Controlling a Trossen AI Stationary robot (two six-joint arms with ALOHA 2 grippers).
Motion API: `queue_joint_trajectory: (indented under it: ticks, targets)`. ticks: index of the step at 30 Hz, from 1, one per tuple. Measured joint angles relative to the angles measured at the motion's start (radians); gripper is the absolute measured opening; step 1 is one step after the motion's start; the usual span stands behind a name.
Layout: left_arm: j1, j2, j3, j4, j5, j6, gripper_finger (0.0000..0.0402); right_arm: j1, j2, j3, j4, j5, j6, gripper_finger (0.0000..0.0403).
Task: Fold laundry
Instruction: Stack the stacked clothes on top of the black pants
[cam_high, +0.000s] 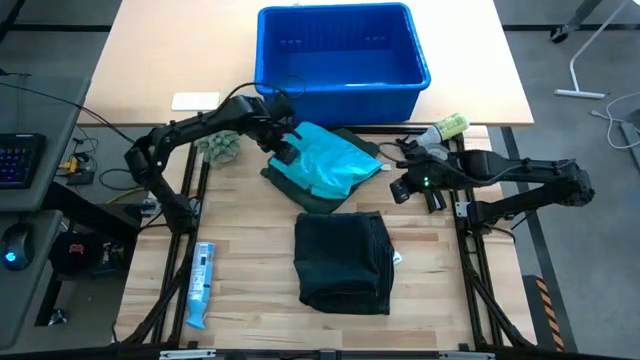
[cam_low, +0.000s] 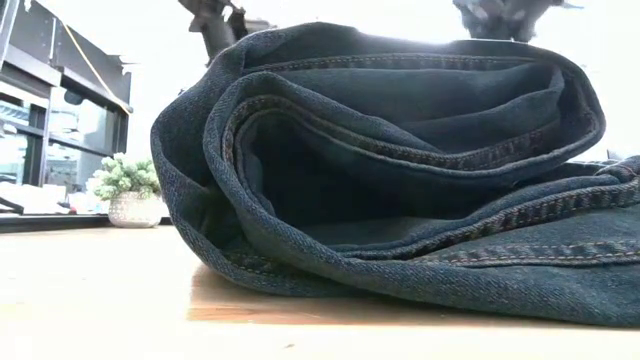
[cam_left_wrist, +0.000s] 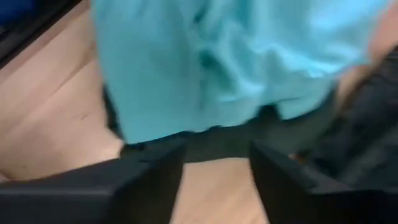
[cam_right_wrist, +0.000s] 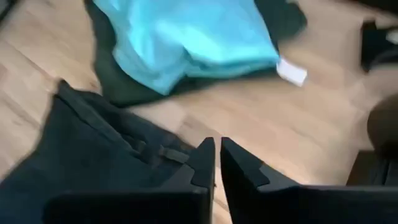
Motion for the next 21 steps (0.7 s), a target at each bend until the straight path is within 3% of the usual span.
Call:
queue_joint_trajectory:
  ticks: [3,4,10,14,18,21]
  targets:
    - [0.073,-0.014,-0.034,0.067,0.026,0.005,0.0032,-0.020,0.008,-0.077,0.035,-0.042,0.076,0.0003]
    - [0.102,-0.015,-0.041,0.086,0.042,0.005,0.0018,-0.028,0.010,-0.108,0.058,-0.047,0.109,0.0002]
    - [0.261,0.049,-0.057,0.107,-0.001,0.047,0.0003,-0.104,0.032,-0.328,0.318,-0.118,0.372,0.0000]
    - [0.324,0.106,-0.057,0.135,0.063,0.114,0.0010,-0.140,0.034,-0.422,0.533,-0.121,0.539,0.0000]
    - [0.350,0.163,-0.057,0.107,0.013,0.193,0.0002,-0.169,0.035,-0.431,0.503,-0.101,0.629,0.0000]
    - [0.356,0.208,-0.057,0.111,0.046,0.208,0.0007,-0.184,0.035,-0.431,0.518,-0.093,0.668,0.0000]
